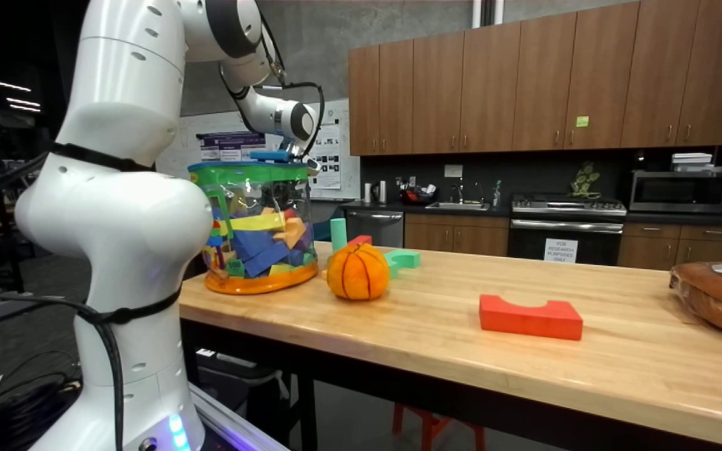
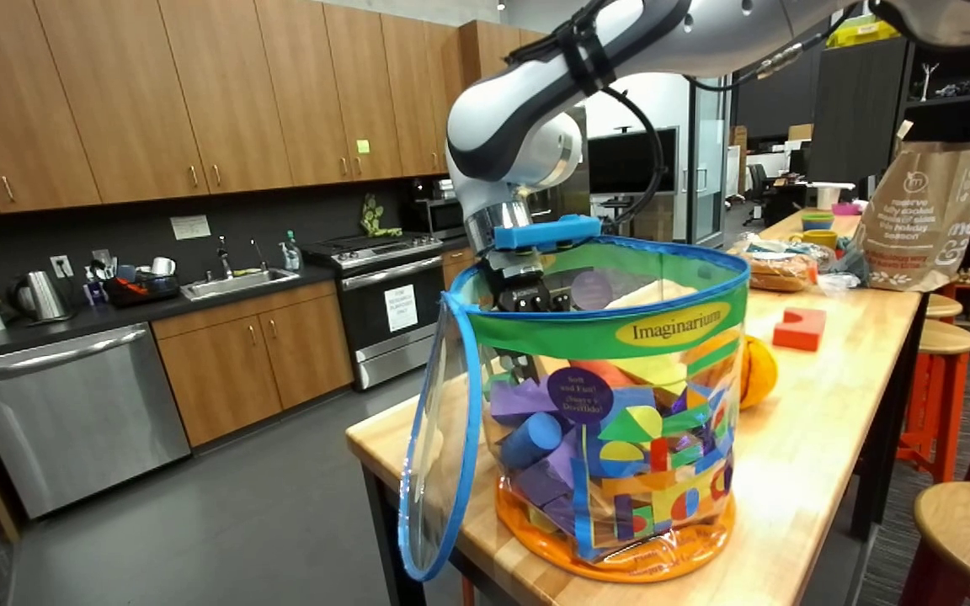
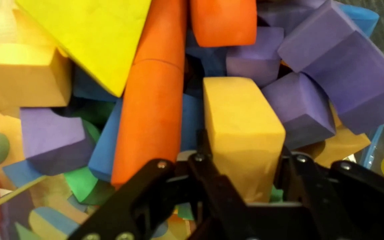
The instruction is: Remove the yellow block from the toy bag
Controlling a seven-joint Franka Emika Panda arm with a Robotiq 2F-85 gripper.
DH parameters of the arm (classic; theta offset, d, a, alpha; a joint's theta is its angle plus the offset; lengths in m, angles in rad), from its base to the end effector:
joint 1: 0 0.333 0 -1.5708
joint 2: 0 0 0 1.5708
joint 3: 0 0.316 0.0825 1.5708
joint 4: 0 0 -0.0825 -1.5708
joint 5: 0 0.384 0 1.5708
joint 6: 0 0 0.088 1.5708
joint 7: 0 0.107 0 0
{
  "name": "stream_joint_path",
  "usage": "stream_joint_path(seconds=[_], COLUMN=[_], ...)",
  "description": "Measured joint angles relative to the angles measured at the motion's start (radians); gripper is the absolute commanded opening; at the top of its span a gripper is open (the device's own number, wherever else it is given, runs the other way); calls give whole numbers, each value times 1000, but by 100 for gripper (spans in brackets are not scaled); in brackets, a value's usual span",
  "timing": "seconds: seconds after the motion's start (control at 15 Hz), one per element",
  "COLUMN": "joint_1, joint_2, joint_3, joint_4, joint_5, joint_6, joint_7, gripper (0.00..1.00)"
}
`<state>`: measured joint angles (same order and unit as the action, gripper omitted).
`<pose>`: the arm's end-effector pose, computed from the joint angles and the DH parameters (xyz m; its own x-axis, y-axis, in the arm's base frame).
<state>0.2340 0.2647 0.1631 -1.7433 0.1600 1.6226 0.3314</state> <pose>0.5372 0.2363 0.4001 0.9096 0.0383 -0.4138 0.0171 -0.9984 -0.0547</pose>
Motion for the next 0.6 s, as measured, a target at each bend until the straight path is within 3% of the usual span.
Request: stream_joint_path(seconds=[0.6], joint_1=[9], joint_2=[-149], joint_3=[11], joint_4=[-77], joint_5=[-97], joint_6=[25], joint_7=[43], gripper=[17])
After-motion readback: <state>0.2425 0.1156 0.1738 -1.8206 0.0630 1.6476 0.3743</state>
